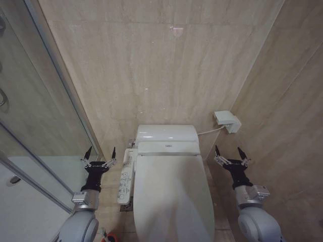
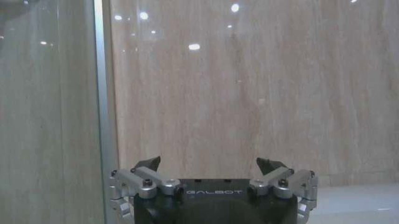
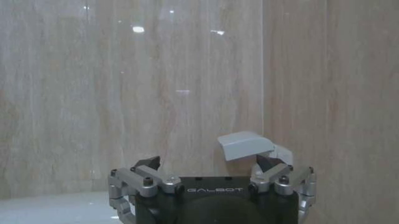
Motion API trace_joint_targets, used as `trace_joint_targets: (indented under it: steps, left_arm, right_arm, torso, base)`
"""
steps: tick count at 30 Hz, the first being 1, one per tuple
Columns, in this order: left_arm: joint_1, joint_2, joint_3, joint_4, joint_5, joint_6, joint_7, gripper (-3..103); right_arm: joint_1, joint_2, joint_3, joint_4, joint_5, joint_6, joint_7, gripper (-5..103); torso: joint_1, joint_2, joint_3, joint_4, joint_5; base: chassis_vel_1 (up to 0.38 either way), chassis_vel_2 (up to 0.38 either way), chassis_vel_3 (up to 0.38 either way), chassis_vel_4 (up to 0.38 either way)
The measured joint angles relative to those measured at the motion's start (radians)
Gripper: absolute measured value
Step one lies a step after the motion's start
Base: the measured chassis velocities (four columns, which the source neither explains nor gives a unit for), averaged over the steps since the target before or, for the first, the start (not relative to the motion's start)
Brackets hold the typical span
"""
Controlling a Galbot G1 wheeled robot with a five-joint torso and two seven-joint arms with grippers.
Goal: Open the toilet lid, clean the toilet bowl with a toilet brush, close the toilet lid, and flush.
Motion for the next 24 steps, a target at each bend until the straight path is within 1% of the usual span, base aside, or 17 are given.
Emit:
trace_joint_targets:
  steps: [7,12,13,17,18,21,22,24]
  left_arm:
    - [-0.041,0.011,0.019,0.066,-0.047,0.005,0.013,100]
    - [-0.113,0.038,0.032,0.181,-0.085,0.000,0.032,100]
    - [-0.113,0.038,0.032,0.181,-0.085,0.000,0.032,100]
    - [-0.218,0.050,0.053,0.290,-0.112,-0.004,0.052,100]
    - [-0.218,0.050,0.053,0.290,-0.112,-0.004,0.052,100]
    - [-0.298,0.051,0.067,0.363,-0.128,-0.016,0.071,100]
    - [-0.298,0.051,0.067,0.363,-0.128,-0.016,0.071,100]
    - [-0.349,0.055,0.073,0.425,-0.136,-0.027,0.082,100]
  right_arm:
    - [0.000,0.000,0.000,0.000,0.000,0.000,0.000,100]
    - [0.000,0.000,0.000,0.000,0.000,0.000,0.000,100]
    - [0.000,0.000,0.000,0.000,0.000,0.000,0.000,100]
    - [0.000,0.000,0.000,0.000,0.000,0.000,0.000,100]
    - [0.000,0.000,0.000,0.000,0.000,0.000,0.000,100]
    - [0.000,0.000,0.000,0.000,0.000,0.000,0.000,100]
    - [0.000,0.000,0.000,0.000,0.000,0.000,0.000,100]
    - [0.000,0.000,0.000,0.000,0.000,0.000,0.000,100]
  torso:
    - [0.001,0.000,0.000,0.0002,-0.0001]
    - [0.000,0.000,0.000,0.0002,-0.0002]
    - [0.000,0.000,0.000,0.0002,-0.0002]
    - [0.000,0.000,0.000,-0.0001,-0.0002]
    - [0.000,0.000,0.000,-0.0001,-0.0002]
    - [0.000,0.000,0.000,-0.0002,-0.0001]
    - [0.000,0.000,0.000,-0.0002,-0.0001]
    - [0.000,0.000,0.000,-0.0001,-0.0002]
  base:
    - [-0.069,0.073,0.066,-0.068]
    - [-0.005,0.012,0.005,-0.004]
    - [0.000,0.000,0.000,0.000]
    - [0.000,0.000,0.000,0.000]
    - [0.000,0.000,0.000,0.000]
    - [0.000,0.000,0.000,0.000]
    - [0.000,0.000,0.000,0.000]
    - [0.000,0.000,0.000,0.000]
